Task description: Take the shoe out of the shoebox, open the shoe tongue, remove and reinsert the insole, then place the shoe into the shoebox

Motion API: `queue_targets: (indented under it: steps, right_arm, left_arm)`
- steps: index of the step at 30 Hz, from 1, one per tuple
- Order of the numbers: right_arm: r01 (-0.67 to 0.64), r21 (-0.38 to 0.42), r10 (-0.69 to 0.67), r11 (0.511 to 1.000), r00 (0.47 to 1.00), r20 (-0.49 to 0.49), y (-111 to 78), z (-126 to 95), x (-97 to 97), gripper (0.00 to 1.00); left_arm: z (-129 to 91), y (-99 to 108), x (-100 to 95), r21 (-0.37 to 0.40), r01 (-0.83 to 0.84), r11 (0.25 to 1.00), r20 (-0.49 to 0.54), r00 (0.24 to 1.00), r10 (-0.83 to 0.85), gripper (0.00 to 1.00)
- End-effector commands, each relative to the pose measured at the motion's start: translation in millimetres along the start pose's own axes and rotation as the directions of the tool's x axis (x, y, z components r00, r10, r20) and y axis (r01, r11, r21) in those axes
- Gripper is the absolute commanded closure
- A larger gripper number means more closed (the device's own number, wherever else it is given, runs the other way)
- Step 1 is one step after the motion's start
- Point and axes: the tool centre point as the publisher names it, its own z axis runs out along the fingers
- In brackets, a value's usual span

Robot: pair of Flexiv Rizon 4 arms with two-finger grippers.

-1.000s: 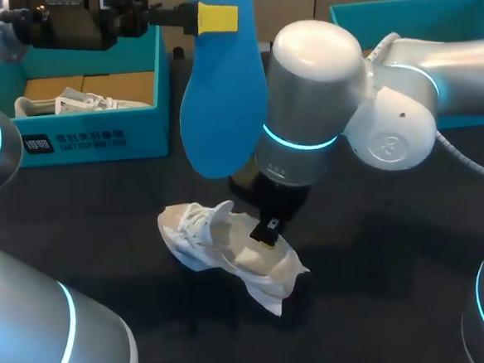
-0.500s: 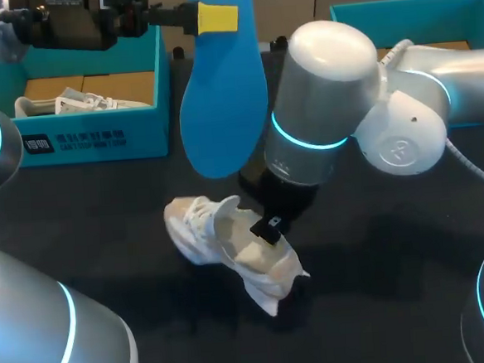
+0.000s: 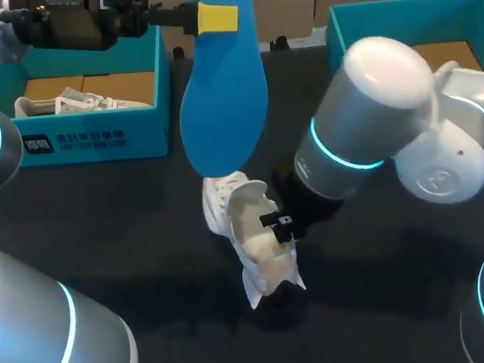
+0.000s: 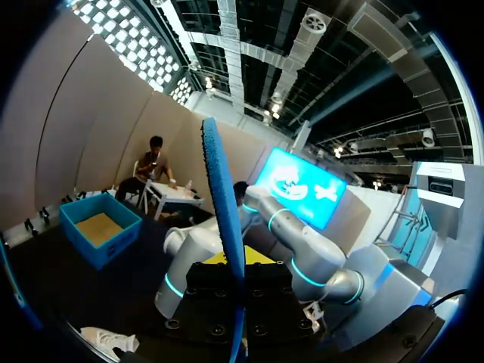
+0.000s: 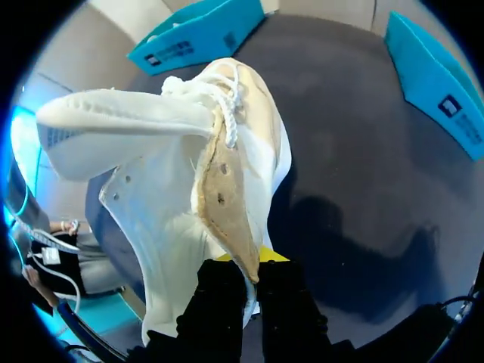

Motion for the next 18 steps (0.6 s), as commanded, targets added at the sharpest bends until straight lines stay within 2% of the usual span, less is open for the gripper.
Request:
queue_targets:
  steps: [1,12,18]
  right_arm:
    - [-0.041,-0.08,0.039,0.996,0.999,-0.018,-7.8,3,-9.2,1.0]
    - [-0.142,-0.056,0.141,0.988,0.99,-0.007,6.6,26,-35.1,1.0]
    - [-0.165,-0.032,0.165,0.986,0.986,-0.004,10.6,39,-42.3,1.0]
  left_arm:
    - [1,-1,-0.3,-0.002,0.0,1.0,0.0,1.0,0.0,1.0]
    - [1,-1,-0.3,-0.002,0.0,1.0,0.0,1.0,0.0,1.0]
    - [1,-1,-0.3,-0.002,0.0,1.0,0.0,1.0,0.0,1.0]
